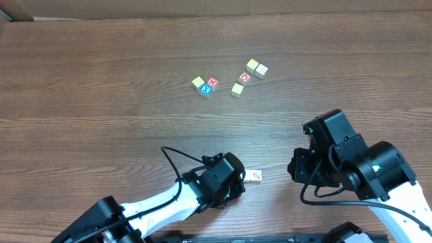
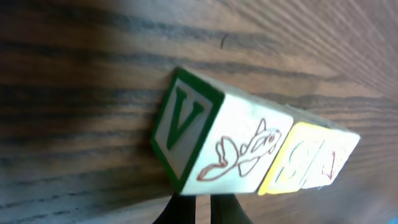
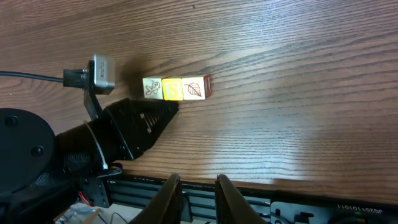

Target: Flip 3 blocks

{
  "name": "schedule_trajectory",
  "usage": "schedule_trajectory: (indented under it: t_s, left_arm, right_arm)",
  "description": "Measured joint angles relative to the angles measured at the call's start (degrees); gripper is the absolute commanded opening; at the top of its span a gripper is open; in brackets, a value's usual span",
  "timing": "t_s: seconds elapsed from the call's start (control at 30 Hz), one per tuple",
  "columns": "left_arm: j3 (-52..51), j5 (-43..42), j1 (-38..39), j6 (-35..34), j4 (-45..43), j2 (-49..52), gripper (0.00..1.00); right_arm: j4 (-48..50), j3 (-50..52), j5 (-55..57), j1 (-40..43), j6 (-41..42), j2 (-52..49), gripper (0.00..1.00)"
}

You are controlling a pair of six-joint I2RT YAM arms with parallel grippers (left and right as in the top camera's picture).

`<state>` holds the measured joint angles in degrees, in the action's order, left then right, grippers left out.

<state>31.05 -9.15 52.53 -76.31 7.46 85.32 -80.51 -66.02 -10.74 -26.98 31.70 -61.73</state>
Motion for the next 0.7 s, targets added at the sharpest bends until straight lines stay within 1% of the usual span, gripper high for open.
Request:
schedule_trajectory:
  t_s: [0.2, 0.27, 0.4, 0.57, 0.63, 0.7]
  left_arm:
    - [0.0, -1.4, 0.0, 0.4, 0.4, -0.1, 0.04]
    - [-0.1, -1.5, 0.0, 1.1, 2.4, -1.2, 0.04]
    - [-0.3, 0.9, 0.0, 1.9, 10.4, -8.6, 0.04]
    - [-0.4, 7.9, -0.2, 5.3, 22.6, -20.3, 0.04]
    - [-0.4, 9.6, -1.2, 7.8, 24.7, -22.3, 0.04]
    - [-0.4, 10.5, -2.8, 10.6, 24.7, -22.4, 0.04]
  right_arm:
    - [0.0, 0.0, 0.0, 0.0, 0.0, 0.0, 0.2]
    - [0.0, 0.0, 0.0, 0.0, 0.0, 0.0, 0.2]
    - [0.0, 0.0, 0.0, 0.0, 0.0, 0.0, 0.2]
    - [0.0, 0.0, -0.1, 0.0, 0.0, 0.0, 0.2]
    - [0.0, 0.0, 0.0, 0.0, -0.2, 0.0, 0.2]
    - [-0.1, 0.0, 0.0, 0.0, -0.2, 0.0, 0.2]
